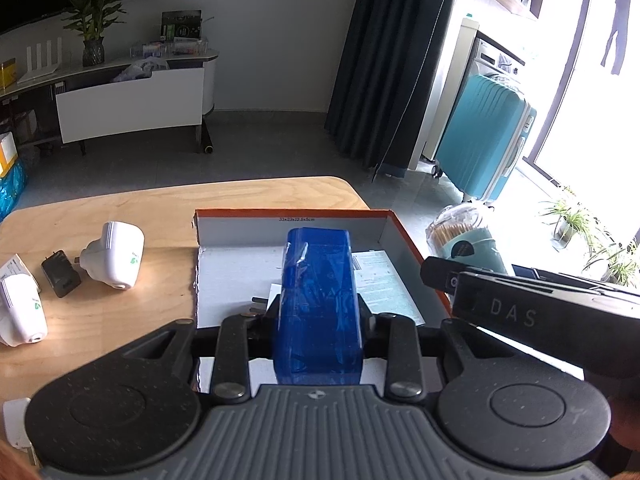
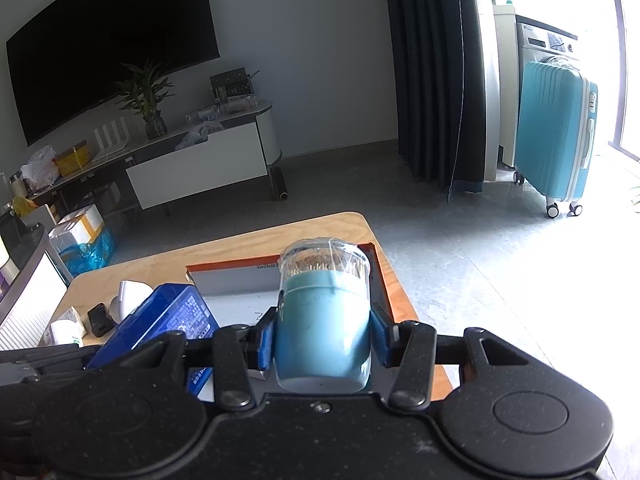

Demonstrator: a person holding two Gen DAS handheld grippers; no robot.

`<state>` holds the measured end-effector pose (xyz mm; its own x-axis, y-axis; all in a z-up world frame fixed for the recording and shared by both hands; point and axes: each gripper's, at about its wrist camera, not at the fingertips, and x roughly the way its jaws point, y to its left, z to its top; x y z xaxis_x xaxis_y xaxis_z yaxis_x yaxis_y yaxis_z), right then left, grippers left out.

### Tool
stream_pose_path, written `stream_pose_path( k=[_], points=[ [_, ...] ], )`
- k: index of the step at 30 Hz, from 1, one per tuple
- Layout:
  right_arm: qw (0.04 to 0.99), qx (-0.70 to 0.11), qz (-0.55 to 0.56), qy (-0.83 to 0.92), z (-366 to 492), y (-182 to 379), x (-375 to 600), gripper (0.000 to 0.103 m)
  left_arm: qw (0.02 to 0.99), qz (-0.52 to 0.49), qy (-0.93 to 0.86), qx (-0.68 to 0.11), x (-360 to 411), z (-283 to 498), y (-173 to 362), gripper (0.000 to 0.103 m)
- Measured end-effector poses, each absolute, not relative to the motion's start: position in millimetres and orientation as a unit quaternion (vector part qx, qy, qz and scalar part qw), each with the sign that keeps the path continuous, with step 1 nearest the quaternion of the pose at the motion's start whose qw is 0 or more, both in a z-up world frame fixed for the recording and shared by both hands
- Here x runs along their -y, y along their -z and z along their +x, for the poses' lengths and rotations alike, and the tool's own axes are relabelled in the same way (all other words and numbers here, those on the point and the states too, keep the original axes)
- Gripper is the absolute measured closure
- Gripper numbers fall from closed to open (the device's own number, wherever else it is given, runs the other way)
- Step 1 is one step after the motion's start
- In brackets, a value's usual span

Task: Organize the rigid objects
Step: 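Lower the jar into the box and open the right tool while the left tool lowers the blue container, then release the blue container into the box with the left tool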

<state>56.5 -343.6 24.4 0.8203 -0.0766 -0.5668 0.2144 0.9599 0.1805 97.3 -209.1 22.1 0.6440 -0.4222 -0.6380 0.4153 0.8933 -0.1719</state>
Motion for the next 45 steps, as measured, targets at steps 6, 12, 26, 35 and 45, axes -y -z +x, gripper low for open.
stream_pose_path(
  k=[6, 12, 26, 35, 45],
  points=[
    [0.945, -0.295, 0.120, 0.071, 68.0, -23.7, 347.4, 0.046, 0.905, -0.009, 0.227, -0.359, 210.1, 108.2, -20.1, 0.070],
    [0.943, -0.303, 0.121, 0.065, 87.6, -22.5, 348.3, 0.046, 0.905, -0.012, 0.223, -0.362, 211.5, 120.1, -18.6, 0.070],
    [0.945, -0.296, 0.125, 0.054, 128.8, -14.9, 355.4, 0.036, 0.904, -0.018, 0.218, -0.368, 217.4, 147.2, -13.4, 0.070],
    [0.954, -0.257, 0.132, 0.080, 97.8, -29.1, 367.9, 0.032, 0.905, -0.028, 0.228, -0.359, 229.0, 160.7, -9.8, 0.070],
    [0.957, -0.249, 0.125, 0.081, 77.6, -39.6, 364.6, 0.032, 0.907, -0.042, 0.220, -0.358, 219.9, 156.3, -23.0, 0.046]
  ],
)
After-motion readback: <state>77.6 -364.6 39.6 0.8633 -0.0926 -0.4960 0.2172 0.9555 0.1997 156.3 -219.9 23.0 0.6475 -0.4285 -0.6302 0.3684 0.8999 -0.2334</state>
